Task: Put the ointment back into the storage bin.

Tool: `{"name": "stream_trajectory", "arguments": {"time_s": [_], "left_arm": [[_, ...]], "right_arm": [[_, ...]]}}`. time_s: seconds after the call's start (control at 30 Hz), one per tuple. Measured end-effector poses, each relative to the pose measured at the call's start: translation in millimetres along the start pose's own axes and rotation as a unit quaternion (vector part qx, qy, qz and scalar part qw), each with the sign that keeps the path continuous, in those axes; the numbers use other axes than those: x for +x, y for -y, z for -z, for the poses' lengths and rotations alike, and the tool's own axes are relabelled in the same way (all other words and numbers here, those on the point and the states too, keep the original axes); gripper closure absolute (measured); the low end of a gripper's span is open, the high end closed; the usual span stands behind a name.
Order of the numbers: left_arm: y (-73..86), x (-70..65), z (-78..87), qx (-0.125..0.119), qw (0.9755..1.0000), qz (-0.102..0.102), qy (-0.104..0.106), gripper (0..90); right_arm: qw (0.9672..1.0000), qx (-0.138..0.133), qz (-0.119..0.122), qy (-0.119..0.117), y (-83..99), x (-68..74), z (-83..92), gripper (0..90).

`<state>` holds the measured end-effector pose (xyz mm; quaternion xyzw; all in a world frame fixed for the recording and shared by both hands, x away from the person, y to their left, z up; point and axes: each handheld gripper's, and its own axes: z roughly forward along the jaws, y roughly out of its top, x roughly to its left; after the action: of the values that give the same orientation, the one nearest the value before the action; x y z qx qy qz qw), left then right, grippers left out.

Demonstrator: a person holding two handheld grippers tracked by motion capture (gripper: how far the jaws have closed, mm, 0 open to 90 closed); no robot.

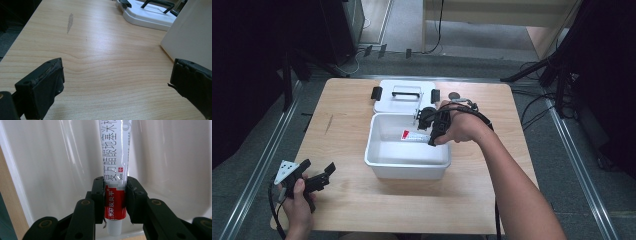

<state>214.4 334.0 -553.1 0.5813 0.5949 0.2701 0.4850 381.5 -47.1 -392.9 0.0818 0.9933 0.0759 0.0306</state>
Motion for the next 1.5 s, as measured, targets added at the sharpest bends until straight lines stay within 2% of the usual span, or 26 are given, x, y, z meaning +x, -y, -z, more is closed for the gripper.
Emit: {"name": "stream_trajectory", "arguments": {"time_s": [0.1, 0.27, 0.33, 0.57, 0.77, 1.2, 1.4, 1.5], "left_arm": [[0.0, 0.0, 0.1, 0.0, 1.0, 0.0, 0.0, 0.0], [0.0, 0.1, 0.0, 0.0, 1.0, 0.0, 0.0, 0.0], [0.0, 0.0, 0.2, 0.0, 1.0, 0.0, 0.001, 0.0], [0.0, 0.2, 0.2, 0.001, 1.0, 0.0, 0.001, 0.0], [-0.1, 0.3, 0.2, 0.002, 1.0, 0.001, 0.001, 0.0], [0.0, 0.3, 0.3, 0.002, 1.0, 0.001, 0.001, 0.0], [0.0, 0.4, 0.2, 0.001, 1.0, 0.001, 0.001, 0.0], [-0.1, 0.3, 0.1, 0.002, 1.0, 0.001, 0.001, 0.0]], "right_arm": [[1.0, 0.006, -0.005, -0.006, 1.0, 1.6, -4.1, 71.9], [0.9998, 0.01, 0.004, -0.015, 2.3, 1.7, -16.2, 71.9], [0.9997, 0.019, -0.002, -0.018, 2.0, 2.7, -20.7, 71.9], [0.9985, 0.046, 0.006, -0.03, -0.6, 5.2, -40.2, 72.0], [0.9976, 0.06, 0.008, -0.033, -2.3, 6.1, -48.1, 72.0], [0.9963, 0.08, 0.002, -0.031, -4.0, 6.7, -49.8, 71.5], [0.9967, 0.075, -0.001, -0.03, -2.0, 6.1, -48.7, 68.4], [0.9975, 0.058, -0.02, -0.036, 0.2, 3.6, -41.1, 67.5]]}}
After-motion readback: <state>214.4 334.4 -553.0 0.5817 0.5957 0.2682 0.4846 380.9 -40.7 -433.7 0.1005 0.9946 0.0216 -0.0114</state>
